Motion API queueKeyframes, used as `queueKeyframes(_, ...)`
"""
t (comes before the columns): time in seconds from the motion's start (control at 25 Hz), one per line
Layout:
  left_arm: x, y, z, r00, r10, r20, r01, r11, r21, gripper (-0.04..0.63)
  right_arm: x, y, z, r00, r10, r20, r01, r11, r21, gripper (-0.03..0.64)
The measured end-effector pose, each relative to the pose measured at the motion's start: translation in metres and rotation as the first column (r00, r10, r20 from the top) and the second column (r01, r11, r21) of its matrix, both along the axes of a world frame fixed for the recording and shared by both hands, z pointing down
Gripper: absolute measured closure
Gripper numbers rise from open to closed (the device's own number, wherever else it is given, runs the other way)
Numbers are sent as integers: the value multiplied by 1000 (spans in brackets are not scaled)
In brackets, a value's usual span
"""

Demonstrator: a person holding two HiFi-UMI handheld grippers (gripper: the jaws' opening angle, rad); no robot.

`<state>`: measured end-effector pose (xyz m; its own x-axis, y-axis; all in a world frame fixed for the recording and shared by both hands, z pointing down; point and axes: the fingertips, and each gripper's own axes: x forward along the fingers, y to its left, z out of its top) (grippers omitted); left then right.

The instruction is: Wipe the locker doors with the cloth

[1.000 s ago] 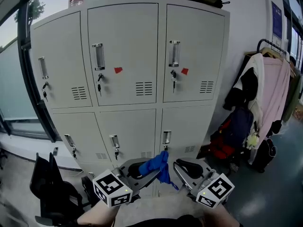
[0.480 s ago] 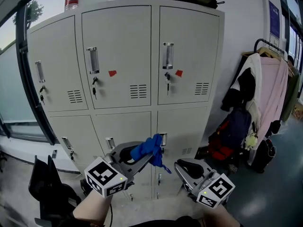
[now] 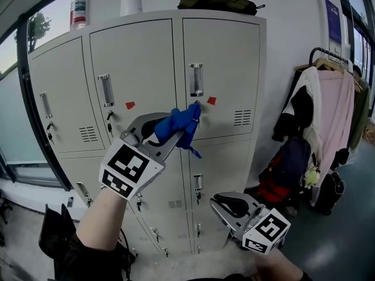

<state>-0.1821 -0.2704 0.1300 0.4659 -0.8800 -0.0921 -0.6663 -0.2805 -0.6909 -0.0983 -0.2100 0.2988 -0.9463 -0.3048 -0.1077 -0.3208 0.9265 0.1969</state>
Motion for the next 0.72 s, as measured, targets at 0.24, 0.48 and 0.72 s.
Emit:
queueKeyframes(0.24,7,-40,-72,960,-189,205,161,976,144,482,3,-7,-9,1000,-14,-26,14,1000,15,565)
queueKeyframes(0.48,3,-85,-156,802,-481,354,348,858,377,482,17,-15,-5,1000,2,-14,-2,1000,2,565)
queueKeyframes(0.72,9,-121,-214,567,-705,427,432,695,575,482,30,-17,-4,1000,8,-17,-8,1000,-3,565)
